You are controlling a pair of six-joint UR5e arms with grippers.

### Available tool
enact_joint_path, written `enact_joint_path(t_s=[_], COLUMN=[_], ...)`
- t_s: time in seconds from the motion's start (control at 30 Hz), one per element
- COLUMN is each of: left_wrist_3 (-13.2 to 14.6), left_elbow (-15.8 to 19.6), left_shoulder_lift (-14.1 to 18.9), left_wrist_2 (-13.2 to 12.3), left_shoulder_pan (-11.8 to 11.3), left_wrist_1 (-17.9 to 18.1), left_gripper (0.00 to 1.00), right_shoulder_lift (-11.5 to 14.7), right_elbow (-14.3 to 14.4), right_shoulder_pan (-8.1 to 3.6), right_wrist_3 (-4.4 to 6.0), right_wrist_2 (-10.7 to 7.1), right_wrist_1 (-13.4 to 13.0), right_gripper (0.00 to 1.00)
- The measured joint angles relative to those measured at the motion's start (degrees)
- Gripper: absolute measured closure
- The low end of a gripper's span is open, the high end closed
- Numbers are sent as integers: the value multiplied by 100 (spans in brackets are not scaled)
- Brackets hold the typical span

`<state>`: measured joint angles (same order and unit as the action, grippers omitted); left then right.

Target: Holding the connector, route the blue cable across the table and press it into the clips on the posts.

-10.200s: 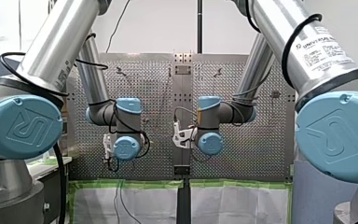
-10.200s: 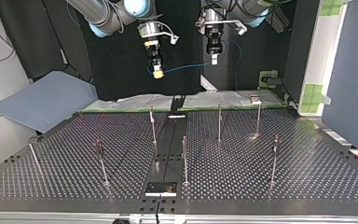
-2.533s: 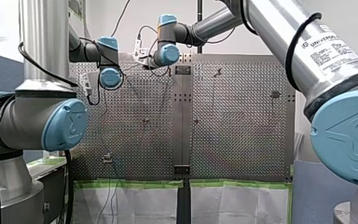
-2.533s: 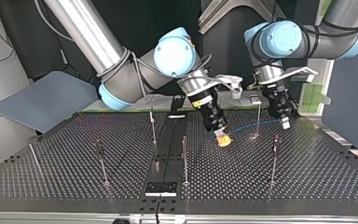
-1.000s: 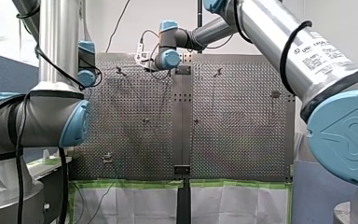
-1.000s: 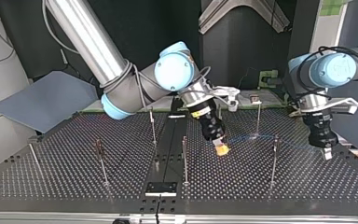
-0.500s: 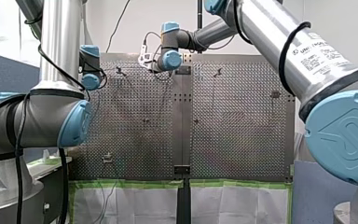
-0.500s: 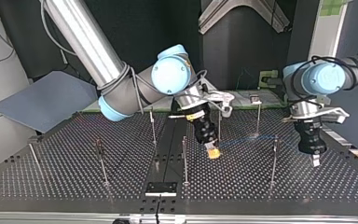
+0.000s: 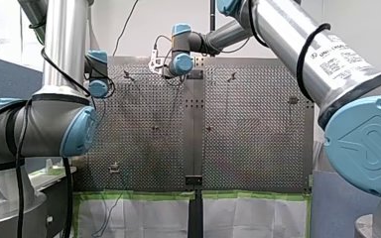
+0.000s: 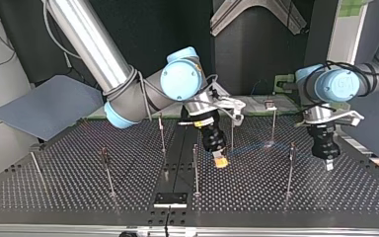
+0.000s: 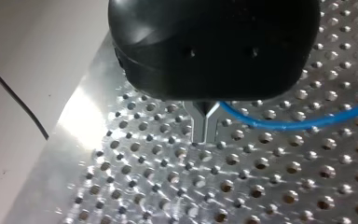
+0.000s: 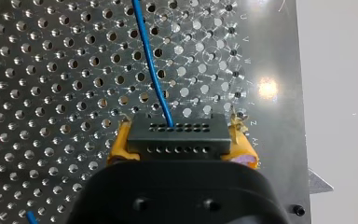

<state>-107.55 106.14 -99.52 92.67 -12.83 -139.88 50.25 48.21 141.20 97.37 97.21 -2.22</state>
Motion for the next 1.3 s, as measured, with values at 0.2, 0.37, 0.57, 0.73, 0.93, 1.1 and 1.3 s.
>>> enact_joint_path(t_s=[0.2,0.37,0.57,0.73,0.93,1.1,1.3], left_wrist_3=[47,53,-107,-256,-425,-600,-731], left_elbow=[0,0,0,23,185,422,596], left_shoulder_lift=[-120,-130,-106,60,334,578,913], left_wrist_2=[3,8,91,180,257,249,228], left_shoulder_pan=[16,20,20,30,68,123,248], left_wrist_1=[14,6,-153,-427,-683,-748,-1046], left_gripper=[100,100,100,93,54,18,0], right_shoulder_lift=[-1,-1,-1,-2,-3,-3,-3], right_elbow=[1,1,-2,-4,-56,-151,-189], right_shoulder_pan=[6,8,17,50,111,157,165], right_wrist_3=[-27,-45,-95,-140,-171,-153,-100], right_wrist_2=[1,1,0,-9,-16,-4,3], right_wrist_1=[2,2,-3,-7,3,62,138], right_gripper=[100,100,100,100,100,100,100])
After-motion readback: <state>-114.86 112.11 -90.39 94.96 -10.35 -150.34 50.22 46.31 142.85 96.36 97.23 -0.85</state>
